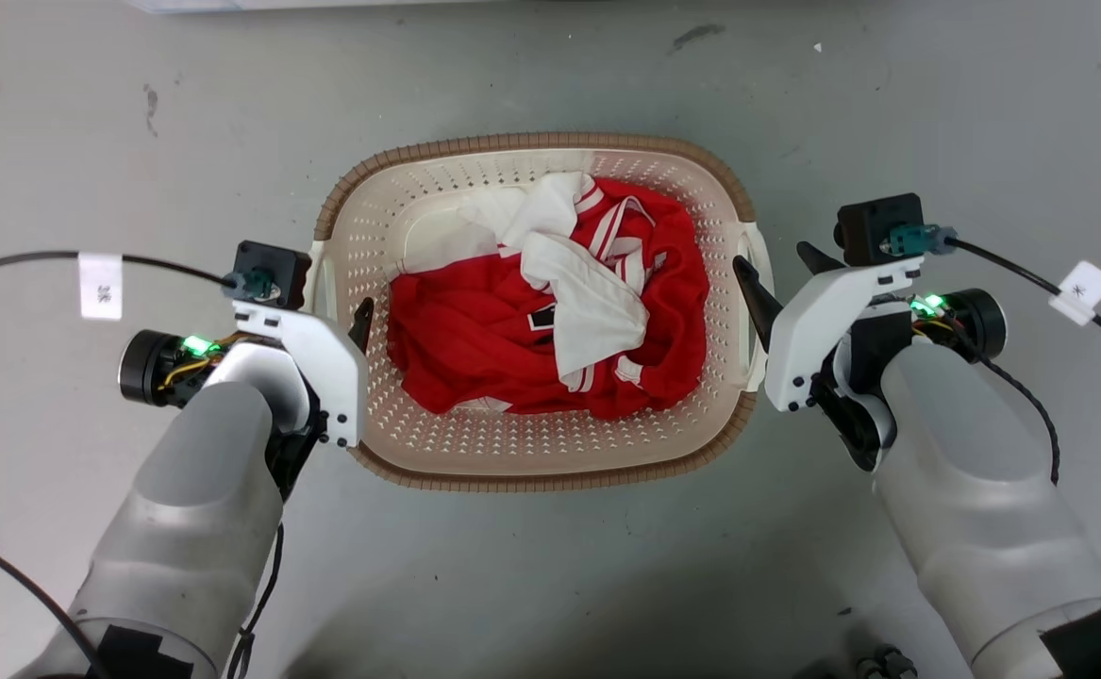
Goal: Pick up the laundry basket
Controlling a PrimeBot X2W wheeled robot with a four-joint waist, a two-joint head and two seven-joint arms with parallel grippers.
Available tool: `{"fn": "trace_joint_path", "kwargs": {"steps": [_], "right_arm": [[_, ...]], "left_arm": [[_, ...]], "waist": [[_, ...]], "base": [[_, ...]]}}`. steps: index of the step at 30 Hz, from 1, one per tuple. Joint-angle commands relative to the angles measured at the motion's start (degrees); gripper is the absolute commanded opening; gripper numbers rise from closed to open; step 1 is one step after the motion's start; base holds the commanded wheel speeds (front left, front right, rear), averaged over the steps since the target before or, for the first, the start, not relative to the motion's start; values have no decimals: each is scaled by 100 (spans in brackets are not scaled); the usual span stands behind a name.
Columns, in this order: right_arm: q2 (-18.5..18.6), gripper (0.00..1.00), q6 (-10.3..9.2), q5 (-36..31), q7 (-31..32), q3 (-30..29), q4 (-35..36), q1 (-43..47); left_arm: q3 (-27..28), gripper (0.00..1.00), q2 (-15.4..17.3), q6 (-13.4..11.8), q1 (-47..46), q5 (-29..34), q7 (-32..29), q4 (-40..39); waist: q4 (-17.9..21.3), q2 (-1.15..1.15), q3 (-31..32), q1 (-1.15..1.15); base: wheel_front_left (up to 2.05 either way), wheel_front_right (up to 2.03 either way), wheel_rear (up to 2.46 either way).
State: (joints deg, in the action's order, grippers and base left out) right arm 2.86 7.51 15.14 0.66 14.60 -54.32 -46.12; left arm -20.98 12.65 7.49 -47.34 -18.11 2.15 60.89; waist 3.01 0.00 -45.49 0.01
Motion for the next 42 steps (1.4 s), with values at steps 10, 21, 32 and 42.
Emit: {"fn": "trace_joint_path", "kwargs": {"steps": [10,21,32,42], "right_arm": [[3,100,-4,518,614,665,-926,-725],[3,100,-4,742,591,957,-1467,-1002],[4,5,-4,880,459,1070,-1677,-1103],[-13,0,5,1010,439,1230,-1764,-1162]], "left_arm": [[-1392,100,375,-3,-345,-1137,-762,-201],[-2315,100,596,-3,-488,-2003,-857,-319],[-2844,0,527,-3,-583,-2663,-887,-303],[-3384,0,607,4,-666,-3187,-897,-406]], "waist": [[-91,0,-271,-1],[-146,0,-365,-1],[-211,0,-407,-1],[-256,0,-435,-1]], "base": [[0,0,0],[0,0,0],[0,0,0],[0,0,0]]}}
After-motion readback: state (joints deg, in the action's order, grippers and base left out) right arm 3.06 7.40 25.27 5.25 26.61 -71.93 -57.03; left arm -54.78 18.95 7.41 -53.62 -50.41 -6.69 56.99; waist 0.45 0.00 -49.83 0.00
